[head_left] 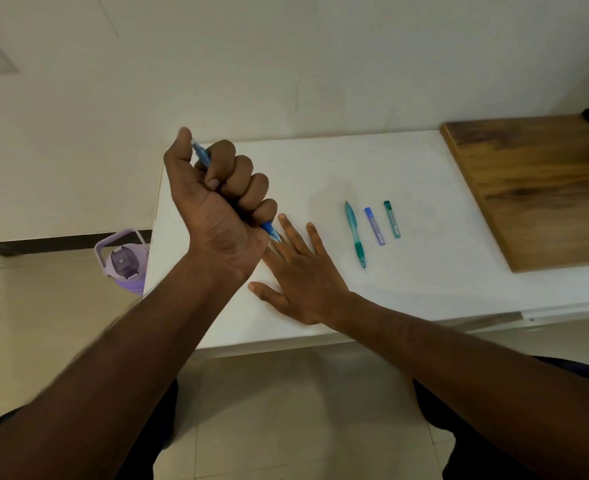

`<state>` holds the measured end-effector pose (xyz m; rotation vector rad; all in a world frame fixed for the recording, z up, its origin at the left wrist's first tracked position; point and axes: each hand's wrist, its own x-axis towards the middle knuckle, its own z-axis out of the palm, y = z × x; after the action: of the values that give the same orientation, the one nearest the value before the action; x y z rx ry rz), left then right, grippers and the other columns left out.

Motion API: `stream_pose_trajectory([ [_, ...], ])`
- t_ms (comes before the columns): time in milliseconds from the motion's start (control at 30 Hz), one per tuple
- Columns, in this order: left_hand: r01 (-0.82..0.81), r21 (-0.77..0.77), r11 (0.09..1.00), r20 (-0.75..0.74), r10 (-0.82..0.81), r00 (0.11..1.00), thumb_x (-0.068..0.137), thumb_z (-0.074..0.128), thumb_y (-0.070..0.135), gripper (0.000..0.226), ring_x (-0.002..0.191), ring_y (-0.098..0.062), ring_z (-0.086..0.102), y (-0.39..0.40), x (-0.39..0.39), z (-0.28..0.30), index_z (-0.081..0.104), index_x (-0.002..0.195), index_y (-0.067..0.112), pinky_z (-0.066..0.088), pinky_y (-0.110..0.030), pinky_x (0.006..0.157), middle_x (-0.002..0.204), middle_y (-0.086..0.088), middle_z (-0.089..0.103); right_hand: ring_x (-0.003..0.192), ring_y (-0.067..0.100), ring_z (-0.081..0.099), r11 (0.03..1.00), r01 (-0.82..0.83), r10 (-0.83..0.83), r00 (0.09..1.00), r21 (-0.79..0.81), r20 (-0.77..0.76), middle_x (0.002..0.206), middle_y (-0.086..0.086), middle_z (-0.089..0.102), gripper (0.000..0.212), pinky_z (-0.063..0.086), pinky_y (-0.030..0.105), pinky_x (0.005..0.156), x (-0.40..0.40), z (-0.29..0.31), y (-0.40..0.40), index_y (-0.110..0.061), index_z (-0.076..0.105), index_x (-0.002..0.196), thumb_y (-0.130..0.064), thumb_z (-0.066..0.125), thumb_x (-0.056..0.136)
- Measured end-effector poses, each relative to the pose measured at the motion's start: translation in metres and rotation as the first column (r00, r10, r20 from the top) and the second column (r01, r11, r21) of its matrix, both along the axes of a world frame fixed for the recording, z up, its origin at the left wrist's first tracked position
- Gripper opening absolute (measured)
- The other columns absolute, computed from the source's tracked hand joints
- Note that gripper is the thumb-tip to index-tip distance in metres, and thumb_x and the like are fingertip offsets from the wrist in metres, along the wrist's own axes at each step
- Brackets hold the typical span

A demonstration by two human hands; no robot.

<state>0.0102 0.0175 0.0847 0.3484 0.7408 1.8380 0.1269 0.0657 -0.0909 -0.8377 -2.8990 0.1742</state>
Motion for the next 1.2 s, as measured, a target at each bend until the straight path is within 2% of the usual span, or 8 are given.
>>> stream_pose_trajectory([
  [133, 0.001, -0.011, 1.000, -0.045, -0.002, 0.999, 0.106, 0.024, 0.048, 0.053, 0.045, -0.010, 0.010, 0.0002, 0.0040, 0.0037, 0.020, 0.059, 0.024, 0.015, -0.019, 0.044, 0.053, 0.007, 0.013, 0.161, 0.036, 0.020, 1.000, 0.001, -0.001, 1.000, 0.010, -0.021, 0.173, 0.007, 0.026, 0.082, 0.020, 0.070, 0.123, -0.0016, -0.0028, 0.0010, -0.028, 0.022, 0.164, -0.078, 0.027, 0.100],
  [267, 0.037, 0.009, 0.999, -0.038, -0.036, 0.999, 0.107, 0.021, 0.049, 0.058, 0.046, -0.010, 0.009, 0.0003, 0.0077, 0.0062, 0.022, 0.055, 0.025, 0.016, -0.018, 0.044, 0.053, 0.007, 0.013, 0.157, 0.037, 0.032, 1.000, 0.002, -0.001, 0.999, 0.025, -0.038, 0.168, 0.007, 0.039, 0.079, 0.023, 0.071, 0.122, -0.0012, -0.0015, 0.0002, -0.027, 0.035, 0.159, -0.078, 0.028, 0.099],
  [967, 0.076, -0.012, 0.997, -0.017, -0.076, 0.997, 0.106, 0.021, 0.051, 0.056, 0.046, -0.011, 0.008, -0.0027, 0.0064, 0.0027, 0.019, 0.058, 0.024, 0.014, -0.018, 0.045, 0.053, 0.007, 0.011, 0.157, 0.036, 0.033, 1.000, 0.021, -0.020, 0.997, 0.015, -0.069, 0.168, 0.007, 0.039, 0.081, 0.024, 0.069, 0.122, -0.0003, 0.0061, -0.0015, -0.024, 0.039, 0.159, -0.076, 0.033, 0.098],
  [1067, 0.085, -0.026, 0.996, -0.044, -0.086, 0.995, 0.106, 0.021, 0.049, 0.054, 0.046, -0.011, 0.007, -0.0027, 0.0062, 0.0021, 0.019, 0.058, 0.024, 0.012, -0.020, 0.047, 0.054, 0.007, 0.011, 0.155, 0.037, 0.036, 0.999, 0.020, -0.018, 0.996, 0.028, -0.084, 0.166, 0.007, 0.042, 0.080, 0.026, 0.069, 0.122, -0.0006, 0.0044, -0.0018, -0.024, 0.040, 0.158, -0.076, 0.035, 0.098],
  [1200, 0.099, -0.014, 0.995, -0.009, -0.099, 0.995, 0.106, 0.022, 0.054, 0.058, 0.046, -0.012, 0.006, -0.0014, 0.0054, 0.0024, 0.017, 0.057, 0.024, 0.009, -0.020, 0.047, 0.053, 0.007, 0.010, 0.154, 0.036, 0.038, 0.999, 0.019, -0.015, 0.995, 0.039, -0.100, 0.165, 0.007, 0.044, 0.078, 0.027, 0.069, 0.121, -0.0009, 0.0011, -0.0010, -0.025, 0.040, 0.157, -0.076, 0.036, 0.098],
])
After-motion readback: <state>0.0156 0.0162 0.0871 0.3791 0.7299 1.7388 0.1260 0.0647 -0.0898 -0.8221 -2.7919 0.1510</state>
